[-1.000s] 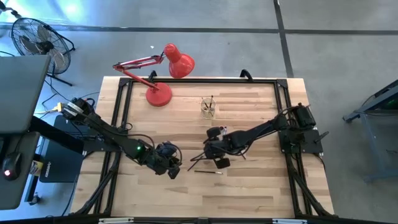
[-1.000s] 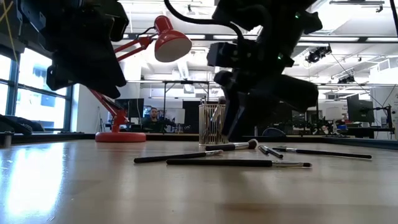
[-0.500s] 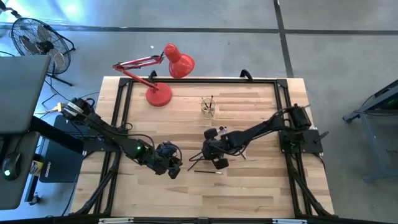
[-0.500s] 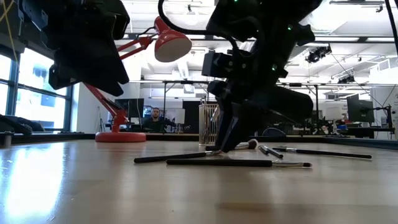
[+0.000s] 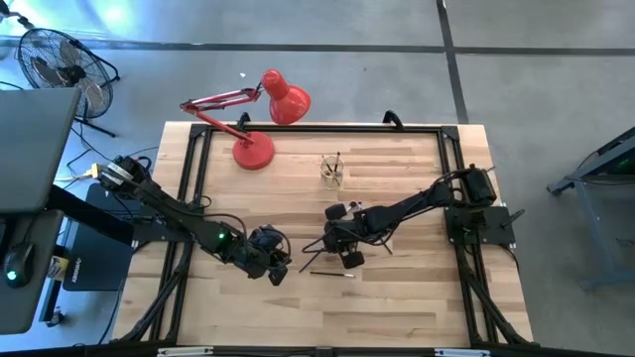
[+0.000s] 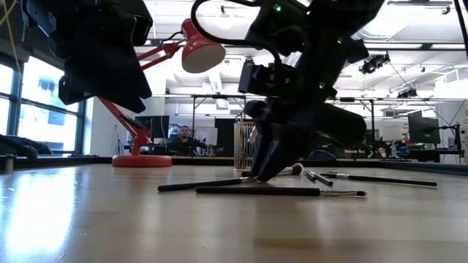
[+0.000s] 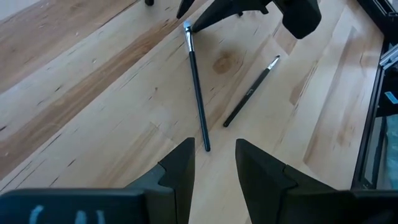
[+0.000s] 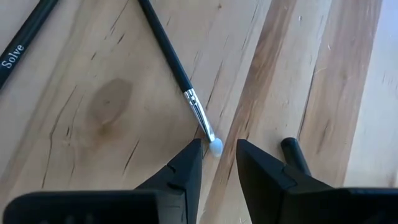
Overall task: Put items in baskets/containers
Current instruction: Put the paint brush into the wire bin
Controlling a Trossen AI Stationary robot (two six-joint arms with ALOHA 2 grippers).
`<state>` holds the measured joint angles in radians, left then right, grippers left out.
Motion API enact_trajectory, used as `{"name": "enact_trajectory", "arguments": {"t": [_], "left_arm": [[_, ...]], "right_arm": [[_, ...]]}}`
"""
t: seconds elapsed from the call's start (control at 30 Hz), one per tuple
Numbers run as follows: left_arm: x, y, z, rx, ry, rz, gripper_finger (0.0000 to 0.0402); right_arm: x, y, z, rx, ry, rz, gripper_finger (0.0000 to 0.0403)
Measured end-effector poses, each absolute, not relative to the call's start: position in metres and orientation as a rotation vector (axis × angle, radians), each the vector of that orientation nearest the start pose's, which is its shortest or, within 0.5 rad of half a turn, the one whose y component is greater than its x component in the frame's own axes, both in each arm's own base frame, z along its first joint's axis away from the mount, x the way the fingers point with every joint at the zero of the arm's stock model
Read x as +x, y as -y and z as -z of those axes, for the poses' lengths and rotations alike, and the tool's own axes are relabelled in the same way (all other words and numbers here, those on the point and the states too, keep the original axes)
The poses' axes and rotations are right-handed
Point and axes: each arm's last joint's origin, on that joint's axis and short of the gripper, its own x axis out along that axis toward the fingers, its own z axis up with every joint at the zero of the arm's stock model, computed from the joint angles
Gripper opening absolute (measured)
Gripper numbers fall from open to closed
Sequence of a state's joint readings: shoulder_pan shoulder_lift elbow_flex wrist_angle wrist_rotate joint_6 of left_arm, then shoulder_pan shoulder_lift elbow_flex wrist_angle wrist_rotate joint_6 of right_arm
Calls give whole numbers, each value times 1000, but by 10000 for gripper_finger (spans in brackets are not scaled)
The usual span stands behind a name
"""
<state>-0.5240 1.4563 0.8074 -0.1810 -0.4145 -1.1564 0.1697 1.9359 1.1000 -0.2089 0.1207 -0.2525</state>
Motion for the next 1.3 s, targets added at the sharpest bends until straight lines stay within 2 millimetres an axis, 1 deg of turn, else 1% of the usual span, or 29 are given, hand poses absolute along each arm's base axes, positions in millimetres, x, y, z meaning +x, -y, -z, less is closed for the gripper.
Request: {"name": "enact_trajectory", "arguments": {"t": [0.1, 0.2, 0.27, 0.37, 0.43, 0.53, 0.6, 0.73, 0.87, 1.07, 1.2, 1.3], "left_arm": [[253, 132, -196, -727, -688, -323, 115], [253, 132, -196, -727, -688, -324, 115], [253, 132, -196, -726, -688, -324, 115], [253, 132, -196, -718, -686, -324, 115], [253, 133, -196, -701, -690, -310, 115], [253, 133, -196, -696, -691, -308, 115], [253, 132, -196, -693, -683, -317, 115], [257, 124, -196, -682, -683, -329, 115], [262, 115, -196, -633, -719, -287, 115], [268, 102, -195, -582, -779, -208, 115], [270, 99, -195, -528, -788, -168, 115], [272, 101, -198, -473, -785, -78, 116]], "right_arm": [[365, -59, -122, -377, -1010, -174, 95], [363, -59, -120, -338, -1020, -173, 81], [361, -59, -118, -299, -1037, -156, 62], [359, -59, -117, -225, -1047, -132, 19], [360, -60, -117, -188, -1045, -132, 7], [360, -61, -117, -147, -1035, -117, 12], [361, -61, -117, -122, -1033, -106, 5], [363, -62, -121, -94, -1032, -95, 5], [367, -62, -126, -94, -1037, -102, 2], [369, -64, -127, -85, -1032, -114, 1], [369, -64, -128, -83, -1032, -111, 1], [369, -64, -128, -70, -1031, -84, 1]]}}
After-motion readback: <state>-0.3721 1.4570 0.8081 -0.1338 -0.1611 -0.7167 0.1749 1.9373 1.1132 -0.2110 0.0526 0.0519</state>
